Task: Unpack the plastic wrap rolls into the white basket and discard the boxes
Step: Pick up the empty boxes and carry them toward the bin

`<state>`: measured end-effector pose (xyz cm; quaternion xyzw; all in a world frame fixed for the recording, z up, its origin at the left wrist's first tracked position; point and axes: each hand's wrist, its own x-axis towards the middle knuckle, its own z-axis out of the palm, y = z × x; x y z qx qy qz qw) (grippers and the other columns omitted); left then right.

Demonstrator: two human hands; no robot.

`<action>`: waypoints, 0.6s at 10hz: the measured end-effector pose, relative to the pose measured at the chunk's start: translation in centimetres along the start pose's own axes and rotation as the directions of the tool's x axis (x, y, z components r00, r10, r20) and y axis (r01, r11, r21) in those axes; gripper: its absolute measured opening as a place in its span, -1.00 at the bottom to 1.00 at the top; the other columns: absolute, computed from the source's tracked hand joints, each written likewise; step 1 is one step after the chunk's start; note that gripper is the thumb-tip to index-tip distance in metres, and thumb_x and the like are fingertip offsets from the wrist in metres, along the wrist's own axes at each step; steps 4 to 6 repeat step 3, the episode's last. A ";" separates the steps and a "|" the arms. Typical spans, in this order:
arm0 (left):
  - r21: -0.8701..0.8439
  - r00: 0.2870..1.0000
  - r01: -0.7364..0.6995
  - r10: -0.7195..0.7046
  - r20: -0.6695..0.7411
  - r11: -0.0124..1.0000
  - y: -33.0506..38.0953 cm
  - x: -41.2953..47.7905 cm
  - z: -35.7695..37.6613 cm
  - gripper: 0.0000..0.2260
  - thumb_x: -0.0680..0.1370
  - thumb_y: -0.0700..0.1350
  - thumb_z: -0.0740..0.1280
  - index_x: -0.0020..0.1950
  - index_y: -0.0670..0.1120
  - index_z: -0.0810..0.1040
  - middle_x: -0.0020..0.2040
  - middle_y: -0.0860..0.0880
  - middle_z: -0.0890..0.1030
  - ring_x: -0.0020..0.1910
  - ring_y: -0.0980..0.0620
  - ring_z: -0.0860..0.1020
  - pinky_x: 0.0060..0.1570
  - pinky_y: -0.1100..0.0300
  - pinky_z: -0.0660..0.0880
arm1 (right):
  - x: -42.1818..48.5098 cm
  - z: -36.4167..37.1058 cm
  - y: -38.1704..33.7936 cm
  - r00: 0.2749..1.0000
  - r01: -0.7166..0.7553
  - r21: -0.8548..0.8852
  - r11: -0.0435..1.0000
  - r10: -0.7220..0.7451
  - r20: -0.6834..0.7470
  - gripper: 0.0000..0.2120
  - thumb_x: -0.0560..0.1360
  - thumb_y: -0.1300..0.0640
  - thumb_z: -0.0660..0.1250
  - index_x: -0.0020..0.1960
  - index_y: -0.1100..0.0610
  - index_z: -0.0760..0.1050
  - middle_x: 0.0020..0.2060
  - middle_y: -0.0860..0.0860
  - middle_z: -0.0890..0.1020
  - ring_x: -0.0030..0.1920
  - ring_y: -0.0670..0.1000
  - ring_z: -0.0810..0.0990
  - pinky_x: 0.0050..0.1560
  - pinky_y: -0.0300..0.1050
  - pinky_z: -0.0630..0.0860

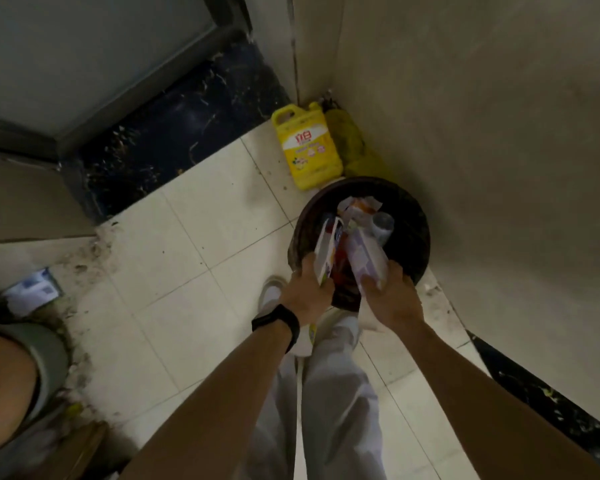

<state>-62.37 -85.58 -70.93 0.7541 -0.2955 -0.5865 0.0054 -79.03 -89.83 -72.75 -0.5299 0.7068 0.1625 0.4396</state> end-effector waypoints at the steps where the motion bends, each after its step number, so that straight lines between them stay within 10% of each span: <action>1: 0.021 1.000 -0.005 0.004 0.023 1.000 -0.1 1.8 0.9 -0.41 0.65 0.13 0.13 0.60 0.05 -0.04 0.54 -0.17 0.23 0.42 -0.23 0.34 0.32 0.02 0.33 | 1.6 0.9 -0.1 1.000 0.006 0.028 1.000 -0.006 -0.014 -0.26 0.57 -0.15 0.30 0.58 0.10 0.04 0.45 0.26 0.31 0.38 0.32 0.38 0.24 0.11 0.42; 6: 0.066 0.998 0.013 -0.017 0.064 0.998 -1.4 0.1 0.2 -0.55 0.63 0.04 0.20 0.49 -0.03 0.25 0.34 -0.16 0.48 0.30 -0.21 0.46 0.28 0.03 0.41 | -1.4 0.1 1.5 0.997 0.059 -0.067 0.996 -0.055 0.055 -0.39 0.59 -0.08 0.27 0.56 0.09 0.19 0.41 0.24 0.41 0.32 0.31 0.46 0.26 0.09 0.45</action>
